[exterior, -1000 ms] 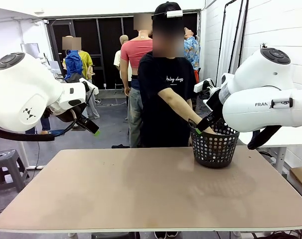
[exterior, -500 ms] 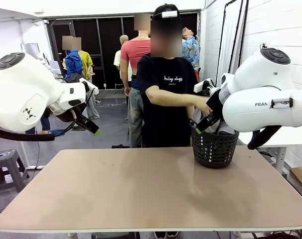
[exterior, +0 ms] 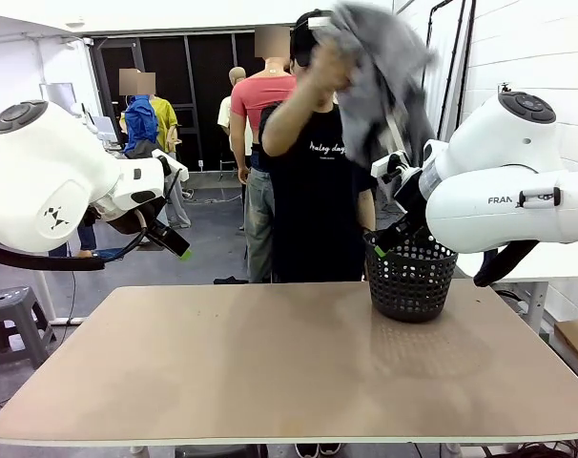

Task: Fold the training pants.
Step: Grab both ends of the Training pants handed by a person.

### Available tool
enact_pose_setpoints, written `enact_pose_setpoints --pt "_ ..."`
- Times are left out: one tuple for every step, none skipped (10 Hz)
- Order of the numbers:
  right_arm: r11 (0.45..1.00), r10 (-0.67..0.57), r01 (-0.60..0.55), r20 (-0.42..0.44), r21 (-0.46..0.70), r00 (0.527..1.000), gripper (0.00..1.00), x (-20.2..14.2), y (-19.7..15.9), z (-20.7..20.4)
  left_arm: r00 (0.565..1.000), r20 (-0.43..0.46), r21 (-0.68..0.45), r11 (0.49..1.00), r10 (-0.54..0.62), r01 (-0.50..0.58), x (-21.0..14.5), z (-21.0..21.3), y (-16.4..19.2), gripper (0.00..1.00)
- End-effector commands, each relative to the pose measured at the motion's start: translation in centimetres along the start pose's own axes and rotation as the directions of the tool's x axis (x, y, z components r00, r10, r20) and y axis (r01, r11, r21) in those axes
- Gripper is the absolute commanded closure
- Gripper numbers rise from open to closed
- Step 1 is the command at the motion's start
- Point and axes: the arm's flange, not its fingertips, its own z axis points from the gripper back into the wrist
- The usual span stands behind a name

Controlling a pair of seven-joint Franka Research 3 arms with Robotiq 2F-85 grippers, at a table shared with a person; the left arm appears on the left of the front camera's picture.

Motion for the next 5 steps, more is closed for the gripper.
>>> enact_pose_setpoints --pt "1.000 -0.001 0.001 -0.002 0.002 1.000 0.00 -0.02 0.00 -0.10 1.000 0.000 -0.001 1.000 -0.001 0.001 0.01 -0.01 -0.04 0.00" --pt "1.000 -0.001 0.001 -0.002 0.002 1.000 0.00 -0.02 0.00 -0.10 1.000 0.000 -0.001 1.000 -0.001 0.001 0.01 -0.01 -0.04 0.00" --pt "1.000 -0.001 0.001 -0.002 0.002 1.000 0.00 -0.02 0.00 -0.10 1.000 0.000 -0.001 1.000 -0.001 0.001 0.01 -0.01 -0.04 0.00" --pt "1.000 -0.001 0.001 -0.002 0.002 1.000 0.00 -0.02 0.00 -0.10 1.000 0.000 -0.001 1.000 -0.001 0.001 0.01 -0.01 -0.04 0.00" --pt "1.000 -0.001 0.001 -0.002 0.002 1.000 0.00 -0.02 0.00 -0.10 1.000 0.000 -0.001 1.000 -0.001 0.001 0.01 -0.01 -0.04 0.00"
